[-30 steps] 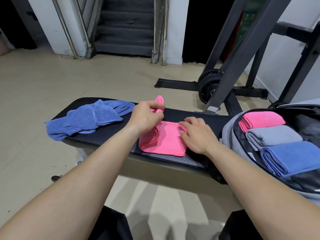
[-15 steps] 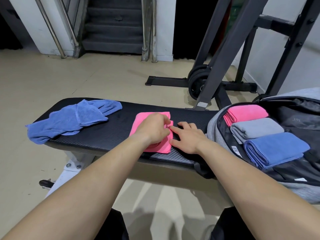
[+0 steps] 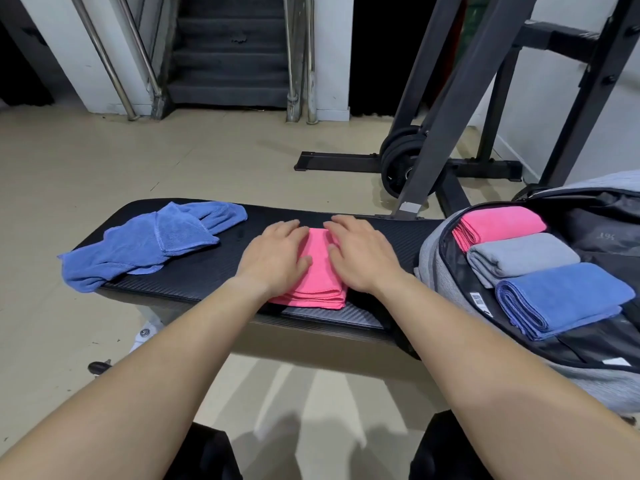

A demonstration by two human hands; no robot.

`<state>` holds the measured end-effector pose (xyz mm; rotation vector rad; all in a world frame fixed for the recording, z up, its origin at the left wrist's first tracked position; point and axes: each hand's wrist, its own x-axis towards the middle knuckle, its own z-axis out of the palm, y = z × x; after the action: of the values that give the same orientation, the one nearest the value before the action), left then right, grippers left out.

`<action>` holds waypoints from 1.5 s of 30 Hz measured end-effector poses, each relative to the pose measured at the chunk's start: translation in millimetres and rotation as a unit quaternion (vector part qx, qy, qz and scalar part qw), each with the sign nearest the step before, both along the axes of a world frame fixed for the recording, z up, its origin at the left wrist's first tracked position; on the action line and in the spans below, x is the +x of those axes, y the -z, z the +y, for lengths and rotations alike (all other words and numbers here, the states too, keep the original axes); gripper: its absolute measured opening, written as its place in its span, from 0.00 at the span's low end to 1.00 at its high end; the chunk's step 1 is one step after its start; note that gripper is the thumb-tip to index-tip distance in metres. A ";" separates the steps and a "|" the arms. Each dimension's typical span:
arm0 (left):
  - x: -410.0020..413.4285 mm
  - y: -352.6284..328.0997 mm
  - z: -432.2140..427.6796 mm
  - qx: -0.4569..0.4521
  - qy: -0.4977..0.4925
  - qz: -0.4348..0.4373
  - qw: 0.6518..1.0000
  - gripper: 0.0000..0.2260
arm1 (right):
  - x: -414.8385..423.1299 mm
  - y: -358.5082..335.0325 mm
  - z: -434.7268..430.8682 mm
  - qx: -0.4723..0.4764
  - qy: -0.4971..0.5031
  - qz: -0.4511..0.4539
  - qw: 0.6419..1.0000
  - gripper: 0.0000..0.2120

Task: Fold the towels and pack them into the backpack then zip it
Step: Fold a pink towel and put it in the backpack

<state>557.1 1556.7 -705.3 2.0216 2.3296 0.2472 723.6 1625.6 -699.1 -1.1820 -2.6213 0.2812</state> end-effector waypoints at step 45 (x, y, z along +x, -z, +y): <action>4.3 42.0 -22.6 -0.096 -0.057 0.004 0.994 0.27 | -17.9 39.1 4.1 -0.069 -0.091 -0.161 0.980 0.28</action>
<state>561.5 1534.1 -747.3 1.8090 2.3740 0.0164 705.7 1629.7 -738.2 -1.1097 -3.0452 0.3370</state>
